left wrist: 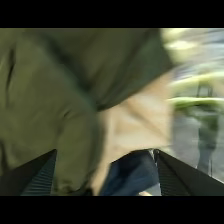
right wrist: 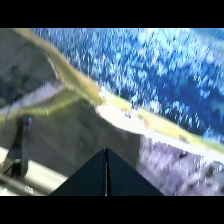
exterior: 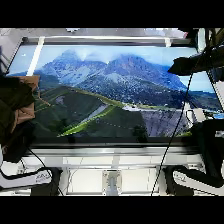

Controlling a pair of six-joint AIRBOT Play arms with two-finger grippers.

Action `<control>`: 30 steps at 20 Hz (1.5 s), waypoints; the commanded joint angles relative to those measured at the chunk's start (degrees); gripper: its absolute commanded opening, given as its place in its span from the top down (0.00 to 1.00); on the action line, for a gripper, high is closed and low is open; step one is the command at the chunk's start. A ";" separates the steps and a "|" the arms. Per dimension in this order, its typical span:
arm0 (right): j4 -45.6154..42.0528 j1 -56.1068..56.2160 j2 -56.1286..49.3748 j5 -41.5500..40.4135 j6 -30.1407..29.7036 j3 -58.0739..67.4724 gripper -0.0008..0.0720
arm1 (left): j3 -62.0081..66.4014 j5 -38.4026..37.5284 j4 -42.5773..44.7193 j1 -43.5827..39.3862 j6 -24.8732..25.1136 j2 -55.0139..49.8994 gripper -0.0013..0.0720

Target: Fold the clothes and pants, and hang the long-sleeved shirts on hangers.

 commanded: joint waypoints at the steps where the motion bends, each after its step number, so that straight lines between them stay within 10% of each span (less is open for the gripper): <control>1: 0.00 0.07 0.00 -4.81 0.00 -0.02 0.98 | -1.84 -0.72 -0.39 8.76 -1.97 -5.64 0.02; 12: -0.04 0.07 0.00 -6.84 0.00 -0.02 0.98 | -2.03 12.63 4.04 10.40 -1.97 -17.40 0.04; 13: -0.04 0.07 0.00 -6.82 0.00 -0.02 0.98 | -2.03 13.09 4.04 10.40 -1.95 -17.49 0.26; 14: -0.04 0.07 0.00 -6.78 0.02 -0.02 0.98 | -2.03 13.07 4.37 10.40 -1.77 -17.46 0.96; 21: -1.70 -0.11 0.15 -0.42 -0.04 0.00 0.98 | 0.07 6.78 1.64 4.09 1.92 -5.90 0.95; 30: -19.67 -0.11 0.15 15.02 -6.49 0.00 0.98 | -0.74 5.70 -37.38 -28.06 2.64 16.04 0.95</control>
